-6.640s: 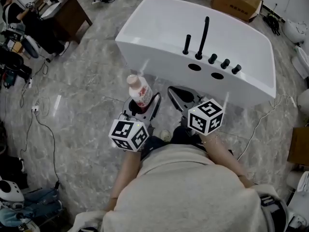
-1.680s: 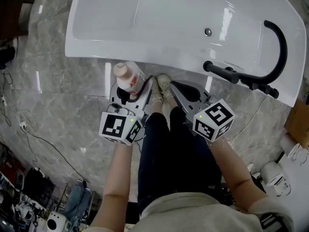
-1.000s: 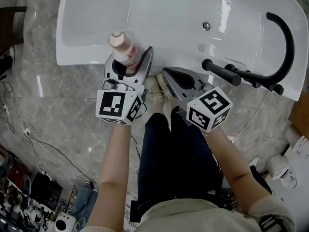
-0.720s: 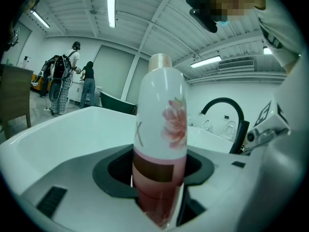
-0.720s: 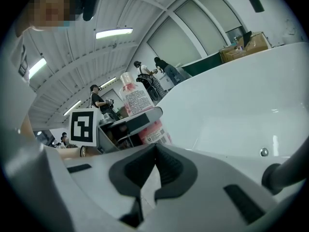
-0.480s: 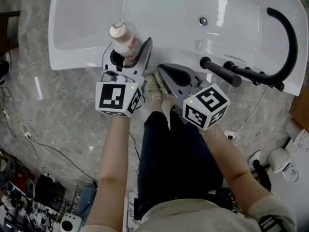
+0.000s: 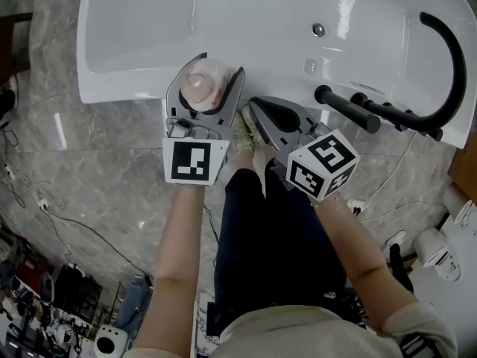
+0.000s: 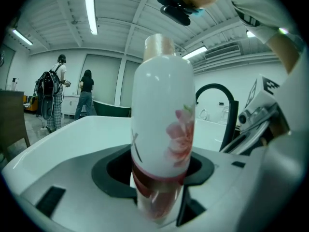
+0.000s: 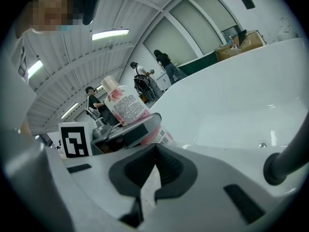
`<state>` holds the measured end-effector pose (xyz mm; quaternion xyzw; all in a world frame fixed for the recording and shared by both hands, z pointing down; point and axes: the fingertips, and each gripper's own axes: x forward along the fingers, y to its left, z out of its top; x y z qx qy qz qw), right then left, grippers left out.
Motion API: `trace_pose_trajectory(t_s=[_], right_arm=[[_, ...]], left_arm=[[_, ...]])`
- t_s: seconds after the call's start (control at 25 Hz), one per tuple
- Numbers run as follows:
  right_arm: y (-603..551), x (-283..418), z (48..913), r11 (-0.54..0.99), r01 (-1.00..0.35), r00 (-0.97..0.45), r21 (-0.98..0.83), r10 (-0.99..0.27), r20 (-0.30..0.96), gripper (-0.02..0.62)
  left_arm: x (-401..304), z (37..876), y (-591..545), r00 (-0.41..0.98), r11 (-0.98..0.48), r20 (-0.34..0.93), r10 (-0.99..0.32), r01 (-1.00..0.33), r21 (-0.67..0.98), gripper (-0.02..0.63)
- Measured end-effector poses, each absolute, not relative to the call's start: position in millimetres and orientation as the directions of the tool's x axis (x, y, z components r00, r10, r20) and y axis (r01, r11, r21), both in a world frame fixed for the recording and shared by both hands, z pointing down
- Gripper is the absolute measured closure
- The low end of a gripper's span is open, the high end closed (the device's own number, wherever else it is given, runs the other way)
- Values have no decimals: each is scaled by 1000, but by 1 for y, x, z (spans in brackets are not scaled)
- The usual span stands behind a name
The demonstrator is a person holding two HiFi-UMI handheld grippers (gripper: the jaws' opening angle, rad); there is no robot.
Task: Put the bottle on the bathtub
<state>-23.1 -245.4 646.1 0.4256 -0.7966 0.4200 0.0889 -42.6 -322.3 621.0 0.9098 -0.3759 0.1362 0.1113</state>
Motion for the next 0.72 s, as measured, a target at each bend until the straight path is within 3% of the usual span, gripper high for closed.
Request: trace_pose_trajectory(t_s=[0.16,0.56,0.72], right_arm=[[-246,-25,648,291,-752,-626,-591,-598,501,597],[-245,-23,644,288,-770,-606,-569,-607,513,597],[-243,-23,640,291,-775,-603,-561,-607,518,597]], left_arm=[[-39,624,-311,680,-723,365,-637,-691,26,370],[-42,628,-305,671,-701,383,-635,-709,79,368],[-43,633,-301,649,-690,422,-633,-720,73,307]])
